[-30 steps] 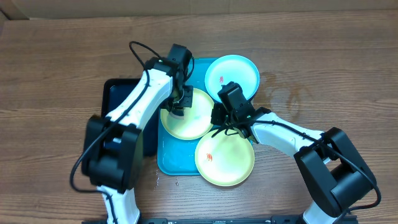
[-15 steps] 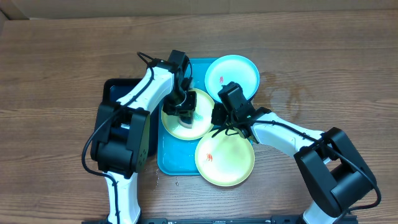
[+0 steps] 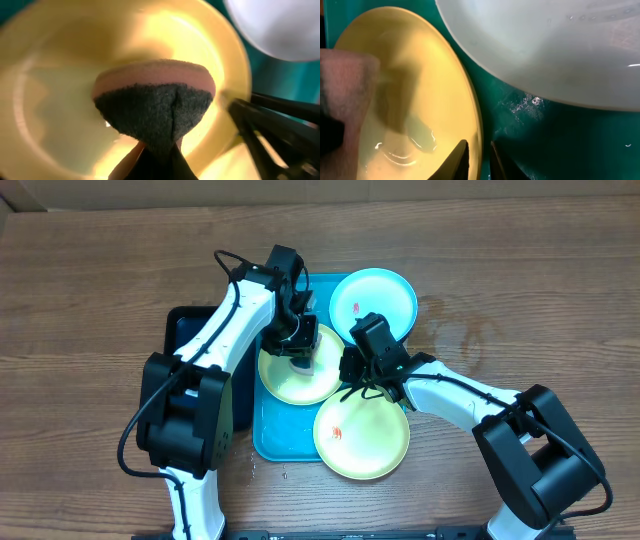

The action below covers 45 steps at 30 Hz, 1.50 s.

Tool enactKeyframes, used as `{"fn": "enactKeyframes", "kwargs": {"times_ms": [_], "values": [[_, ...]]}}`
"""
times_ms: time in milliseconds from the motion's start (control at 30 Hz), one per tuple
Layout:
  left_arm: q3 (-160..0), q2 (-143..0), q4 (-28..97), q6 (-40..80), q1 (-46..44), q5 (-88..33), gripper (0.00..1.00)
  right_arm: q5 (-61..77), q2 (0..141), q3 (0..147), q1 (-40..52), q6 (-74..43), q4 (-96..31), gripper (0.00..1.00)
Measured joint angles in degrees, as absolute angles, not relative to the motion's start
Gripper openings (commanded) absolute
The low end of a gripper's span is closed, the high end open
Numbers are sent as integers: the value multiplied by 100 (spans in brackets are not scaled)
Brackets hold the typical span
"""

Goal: Clean dirty plates on tray and stack at the side
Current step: 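Scrub the left yellow plate with the sponge in left gripper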

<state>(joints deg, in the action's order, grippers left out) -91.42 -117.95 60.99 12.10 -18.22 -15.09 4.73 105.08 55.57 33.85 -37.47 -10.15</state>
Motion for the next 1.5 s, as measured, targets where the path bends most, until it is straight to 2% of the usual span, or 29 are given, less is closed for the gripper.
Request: {"fn": "enactKeyframes", "kwargs": {"times_ms": [67, 333, 400, 500, 867, 1033, 1200, 1367, 1500], "values": [[-9061, -11795, 6018, 1240, -1822, -1262, 4, 510, 10508, 5557, 3385, -3760, -1022, 4], [-8377, -11795, 5347, 1361, -1822, -676, 5, 517, 10508, 5557, 3385, -3752, -1039, 4], [-8208, -11782, 5116, 1363, -1824, -657, 8, 521, 10508, 5557, 3385, -3752, -1050, 4], [-7937, -11622, 4797, 1455, -1824, -657, 5, 517, 10508, 5557, 3385, -3747, -1057, 4], [-7614, -11496, 4407, 1605, -1678, -1590, 4, 495, 10508, 5557, 3382, -3752, -1074, 4], [-7605, -11539, 4438, 1619, -1686, -2530, 4, 495, 10508, 5557, 3385, -3750, -1070, 4], [-8202, -11611, 5144, 1597, -1638, -2936, 4, 513, 10508, 5557, 3385, -3752, -1066, 4], [-9133, -11616, 5684, 1461, -1597, -2917, 4, 517, 10508, 5557, 3385, -3752, -1066, 4], [-9297, -11614, 5975, 1441, -1601, -2349, 4, 513, 10508, 5557, 3385, -3752, -1066, 4]]}}
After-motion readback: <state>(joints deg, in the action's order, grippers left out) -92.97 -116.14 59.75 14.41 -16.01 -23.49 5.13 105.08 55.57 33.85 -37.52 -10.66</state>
